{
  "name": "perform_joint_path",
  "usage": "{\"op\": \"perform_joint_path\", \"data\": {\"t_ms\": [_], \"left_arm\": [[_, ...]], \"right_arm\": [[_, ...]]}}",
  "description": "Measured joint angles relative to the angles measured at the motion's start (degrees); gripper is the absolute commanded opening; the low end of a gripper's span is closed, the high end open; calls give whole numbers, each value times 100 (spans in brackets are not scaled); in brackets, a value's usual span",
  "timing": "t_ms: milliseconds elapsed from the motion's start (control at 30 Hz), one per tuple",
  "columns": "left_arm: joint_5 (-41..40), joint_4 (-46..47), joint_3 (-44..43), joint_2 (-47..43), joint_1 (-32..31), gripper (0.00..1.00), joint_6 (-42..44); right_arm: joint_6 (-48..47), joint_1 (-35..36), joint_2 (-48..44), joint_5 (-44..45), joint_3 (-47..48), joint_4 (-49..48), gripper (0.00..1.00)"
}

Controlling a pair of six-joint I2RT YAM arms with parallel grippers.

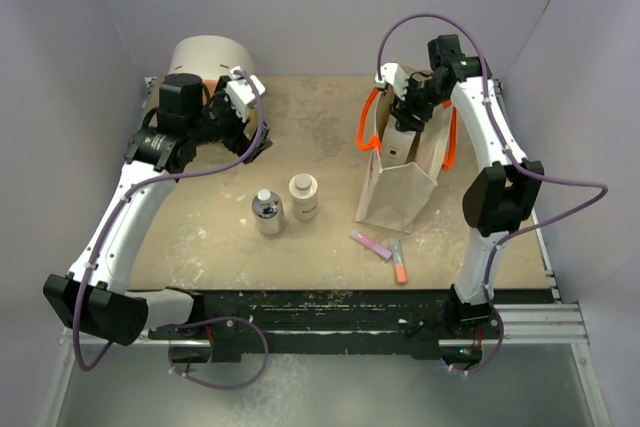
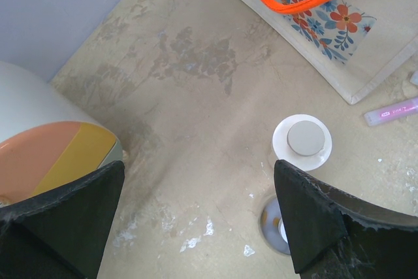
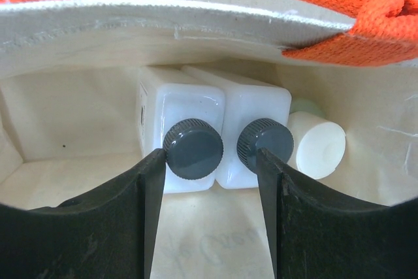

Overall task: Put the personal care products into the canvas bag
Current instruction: Place the care product in the canvas bag.

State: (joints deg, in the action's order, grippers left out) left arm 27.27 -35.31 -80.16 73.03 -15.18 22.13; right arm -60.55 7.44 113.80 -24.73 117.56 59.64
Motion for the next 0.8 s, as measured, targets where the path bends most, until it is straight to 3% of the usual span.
{"op": "perform_joint_path", "data": {"t_ms": [800], "left_arm": [[-9,-39,0,-111,0,99,4]], "right_arm": [[365,-44,-1045,-616,-66,0,61]]}}
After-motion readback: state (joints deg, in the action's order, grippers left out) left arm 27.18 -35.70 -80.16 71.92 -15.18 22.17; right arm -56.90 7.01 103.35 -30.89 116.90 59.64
